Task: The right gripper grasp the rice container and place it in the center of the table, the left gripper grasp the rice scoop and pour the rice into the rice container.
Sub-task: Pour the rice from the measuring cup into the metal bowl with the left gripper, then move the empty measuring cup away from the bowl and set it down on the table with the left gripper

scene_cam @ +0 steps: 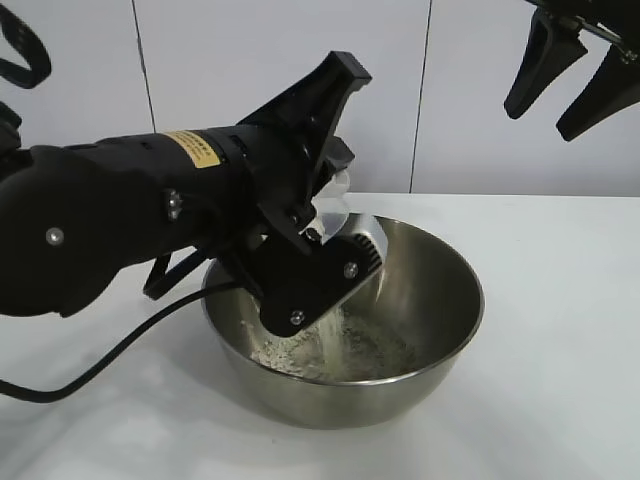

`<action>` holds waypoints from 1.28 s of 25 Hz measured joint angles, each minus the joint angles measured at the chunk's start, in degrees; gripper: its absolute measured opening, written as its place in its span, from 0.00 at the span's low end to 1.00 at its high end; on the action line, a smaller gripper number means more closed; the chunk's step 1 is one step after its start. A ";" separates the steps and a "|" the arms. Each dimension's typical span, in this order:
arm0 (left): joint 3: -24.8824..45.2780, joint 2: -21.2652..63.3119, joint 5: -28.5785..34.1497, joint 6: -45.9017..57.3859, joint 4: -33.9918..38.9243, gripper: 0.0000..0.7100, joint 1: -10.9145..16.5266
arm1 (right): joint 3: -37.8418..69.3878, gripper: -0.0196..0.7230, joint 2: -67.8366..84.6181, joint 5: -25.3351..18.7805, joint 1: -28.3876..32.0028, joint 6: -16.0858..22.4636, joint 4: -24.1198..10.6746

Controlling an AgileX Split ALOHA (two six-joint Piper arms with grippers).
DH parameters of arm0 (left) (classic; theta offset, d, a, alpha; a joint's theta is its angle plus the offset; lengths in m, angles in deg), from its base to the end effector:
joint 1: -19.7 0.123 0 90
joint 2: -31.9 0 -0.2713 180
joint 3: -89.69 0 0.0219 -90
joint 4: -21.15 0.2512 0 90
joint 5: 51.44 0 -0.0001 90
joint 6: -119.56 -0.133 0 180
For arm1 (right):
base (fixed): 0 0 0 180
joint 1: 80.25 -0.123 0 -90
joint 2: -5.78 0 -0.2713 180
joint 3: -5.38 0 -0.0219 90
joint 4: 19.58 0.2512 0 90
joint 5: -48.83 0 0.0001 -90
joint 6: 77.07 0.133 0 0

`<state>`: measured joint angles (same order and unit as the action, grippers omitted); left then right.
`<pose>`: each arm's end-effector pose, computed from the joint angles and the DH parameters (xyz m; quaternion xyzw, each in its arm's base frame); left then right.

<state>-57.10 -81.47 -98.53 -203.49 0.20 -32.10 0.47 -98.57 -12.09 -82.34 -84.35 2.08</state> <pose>0.2686 -0.2850 0.1489 0.7675 0.0820 0.4693 0.4289 0.3628 0.0562 0.2490 -0.0173 0.9696 0.1696 0.1754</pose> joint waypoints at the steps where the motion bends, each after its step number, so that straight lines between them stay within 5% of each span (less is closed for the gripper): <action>1: 0.00 0.00 0.97 -1.36 0.33 0.01 0.00 | 0.00 0.53 0.00 0.00 0.00 0.00 0.00; 8: 0.00 0.00 3.46 -6.00 0.42 0.01 0.00 | 0.00 0.53 0.00 0.00 0.00 0.00 0.00; 13: -0.14 0.00 -0.36 1.33 -8.01 0.01 0.00 | 0.00 0.53 0.00 0.00 0.00 0.00 0.00; 18: -0.26 3.85 -2.68 23.43 -18.70 0.01 0.00 | 0.00 0.53 0.00 0.00 0.00 0.00 0.00; 25: -0.26 13.91 1.37 50.61 -21.51 0.01 1.81 | 0.00 0.53 0.00 0.00 0.00 0.00 0.00; 30: -0.26 19.96 9.54 71.98 -21.74 0.01 6.06 | 0.00 0.53 0.00 0.00 0.00 0.00 0.06; 32: -0.26 21.81 13.14 81.11 -21.74 0.01 9.92 | 0.00 0.53 0.00 0.00 0.00 0.00 0.06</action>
<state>-57.36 -59.66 -85.39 -122.39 -21.54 -22.18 0.47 -98.57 -12.09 -82.34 -84.35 2.14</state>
